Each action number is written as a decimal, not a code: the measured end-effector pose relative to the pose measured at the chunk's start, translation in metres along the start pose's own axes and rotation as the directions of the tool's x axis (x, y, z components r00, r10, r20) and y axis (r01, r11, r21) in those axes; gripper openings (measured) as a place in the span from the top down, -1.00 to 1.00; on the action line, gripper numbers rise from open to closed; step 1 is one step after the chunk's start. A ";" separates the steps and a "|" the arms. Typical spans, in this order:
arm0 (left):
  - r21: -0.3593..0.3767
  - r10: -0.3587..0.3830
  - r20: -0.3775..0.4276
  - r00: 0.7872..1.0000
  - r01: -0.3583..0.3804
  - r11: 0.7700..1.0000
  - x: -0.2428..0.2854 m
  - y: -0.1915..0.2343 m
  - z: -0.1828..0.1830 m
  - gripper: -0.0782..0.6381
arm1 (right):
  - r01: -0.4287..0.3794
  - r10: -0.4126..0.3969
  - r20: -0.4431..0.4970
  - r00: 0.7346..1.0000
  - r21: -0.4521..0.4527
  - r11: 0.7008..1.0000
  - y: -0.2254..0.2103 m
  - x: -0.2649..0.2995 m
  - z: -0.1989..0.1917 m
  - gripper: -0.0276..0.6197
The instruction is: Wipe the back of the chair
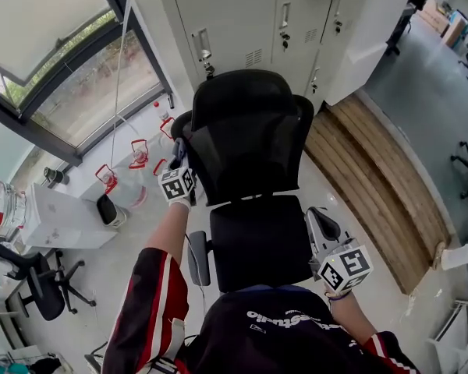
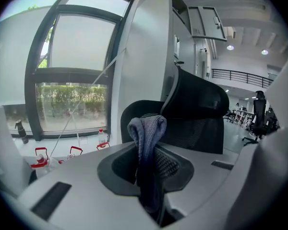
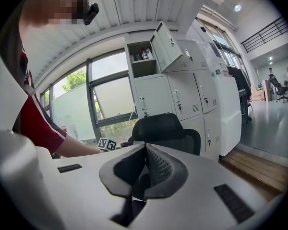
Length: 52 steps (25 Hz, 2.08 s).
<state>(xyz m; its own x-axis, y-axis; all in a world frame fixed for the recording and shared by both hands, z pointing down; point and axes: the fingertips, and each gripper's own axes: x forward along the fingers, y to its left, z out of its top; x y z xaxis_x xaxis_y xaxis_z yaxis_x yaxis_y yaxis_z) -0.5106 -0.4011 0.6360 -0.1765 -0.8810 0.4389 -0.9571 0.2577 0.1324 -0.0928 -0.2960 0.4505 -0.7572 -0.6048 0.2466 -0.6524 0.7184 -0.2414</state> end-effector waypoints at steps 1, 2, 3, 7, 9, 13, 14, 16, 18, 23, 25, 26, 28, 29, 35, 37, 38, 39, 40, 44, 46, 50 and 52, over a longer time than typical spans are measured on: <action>0.011 0.003 0.000 1.000 -0.003 1.000 0.005 0.000 0.002 0.61 | 0.007 -0.007 -0.003 1.000 0.004 1.000 -0.006 0.005 -0.001 0.87; 0.016 0.007 0.000 1.000 -0.007 1.000 0.009 -0.001 0.004 0.61 | 0.009 -0.009 -0.005 1.000 0.010 1.000 -0.010 0.009 -0.002 0.87; 0.017 0.013 -0.001 1.000 -0.013 1.000 0.013 -0.001 0.005 0.61 | 0.007 -0.006 -0.006 1.000 0.015 1.000 -0.014 0.012 -0.001 0.87; 0.019 0.021 -0.013 1.000 -0.021 1.000 0.028 -0.010 0.004 0.61 | 0.000 0.000 0.000 1.000 0.019 1.000 -0.026 0.020 0.003 0.87; 0.011 0.010 -0.016 1.000 -0.010 1.000 0.038 -0.019 0.003 0.61 | 0.005 -0.006 0.004 1.000 0.020 1.000 -0.034 0.024 0.004 0.87; -0.016 -0.009 -0.017 1.000 0.008 1.000 0.056 -0.044 0.000 0.61 | 0.027 -0.027 0.009 1.000 0.040 0.999 -0.052 0.026 0.003 0.87; -0.016 -0.017 -0.016 1.000 0.017 1.000 0.061 -0.052 0.000 0.61 | 0.037 -0.037 0.010 0.999 0.044 0.998 -0.057 0.025 0.002 0.87; -0.003 -0.037 -0.011 0.999 0.037 0.999 0.072 -0.071 0.000 0.61 | 0.057 -0.058 0.015 0.998 0.051 0.997 -0.068 0.023 0.002 0.87; 0.022 -0.056 -0.004 0.998 0.056 0.998 0.083 -0.092 0.000 0.61 | 0.078 -0.079 0.021 0.997 0.058 0.995 -0.079 0.019 0.002 0.87; 0.053 -0.134 -0.010 0.991 0.134 0.990 0.106 -0.165 -0.006 0.61 | 0.154 -0.156 0.019 0.988 0.074 0.985 -0.112 -0.005 0.001 0.87; 0.061 -0.177 -0.016 0.984 0.178 0.982 0.116 -0.199 -0.008 0.61 | 0.191 -0.194 0.020 0.981 0.087 0.978 -0.127 -0.016 0.000 0.87; 0.068 -0.201 -0.019 0.979 0.201 0.977 0.121 -0.217 -0.008 0.61 | 0.209 -0.211 0.020 0.977 0.095 0.973 -0.134 -0.020 -0.001 0.87; 0.085 -0.248 -0.024 0.968 0.249 0.965 0.132 -0.253 -0.007 0.61 | 0.243 -0.246 0.019 0.969 0.110 0.964 -0.148 -0.028 -0.004 0.87; 0.092 -0.271 -0.026 0.962 0.272 0.958 0.137 -0.270 -0.006 0.61 | 0.260 -0.264 0.019 0.964 0.117 0.959 -0.155 -0.033 -0.006 0.87; 0.118 -0.385 -0.036 0.922 0.386 0.915 0.156 -0.371 -0.011 0.61 | 0.362 -0.370 0.017 0.929 0.166 0.917 -0.191 -0.082 -0.018 0.87; 0.124 -0.421 -0.046 0.906 0.424 0.897 0.158 -0.403 -0.015 0.61 | 0.393 -0.401 0.013 0.916 0.174 0.903 -0.203 -0.099 -0.022 0.87; 0.130 -0.440 -0.052 0.896 0.443 0.887 0.158 -0.418 -0.018 0.61 | 0.406 -0.415 0.010 0.910 0.180 0.896 -0.207 -0.108 -0.023 0.87; 0.135 -0.459 -0.056 0.887 0.462 0.876 0.157 -0.432 -0.019 0.61 | 0.417 -0.426 0.005 0.905 0.186 0.890 -0.210 -0.115 -0.025 0.87; 0.137 -0.476 -0.059 0.877 0.480 0.867 0.155 -0.444 -0.020 0.61 | 0.425 -0.433 0.001 0.901 0.189 0.885 -0.212 -0.121 -0.026 0.87; 0.127 -0.527 -0.053 0.848 0.529 0.839 0.141 -0.471 -0.021 0.61 | 0.429 -0.435 -0.005 0.900 0.184 0.885 -0.215 -0.135 -0.025 0.87; 0.115 -0.538 -0.046 0.842 0.539 0.834 0.131 -0.472 -0.019 0.61 | 0.412 -0.418 -0.004 0.908 0.179 0.894 -0.213 -0.134 -0.023 0.87; 0.106 -0.534 -0.023 0.845 0.533 0.840 0.106 -0.452 -0.012 0.61 | 0.347 -0.352 -0.001 0.936 0.162 0.924 -0.200 -0.119 -0.018 0.87; 0.088 -0.547 0.006 0.837 0.544 0.834 0.090 -0.435 -0.005 0.61 | 0.306 -0.310 0.004 0.951 0.149 0.940 -0.190 -0.108 -0.014 0.87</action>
<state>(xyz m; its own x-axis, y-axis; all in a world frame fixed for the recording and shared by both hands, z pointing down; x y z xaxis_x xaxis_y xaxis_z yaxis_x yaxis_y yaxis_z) -0.1087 -0.5906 0.6219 0.3743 -0.8808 0.2901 -0.9149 -0.2996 0.2707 0.1137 -0.3622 0.4834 -0.5174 -0.7993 0.3057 -0.8500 0.4387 -0.2915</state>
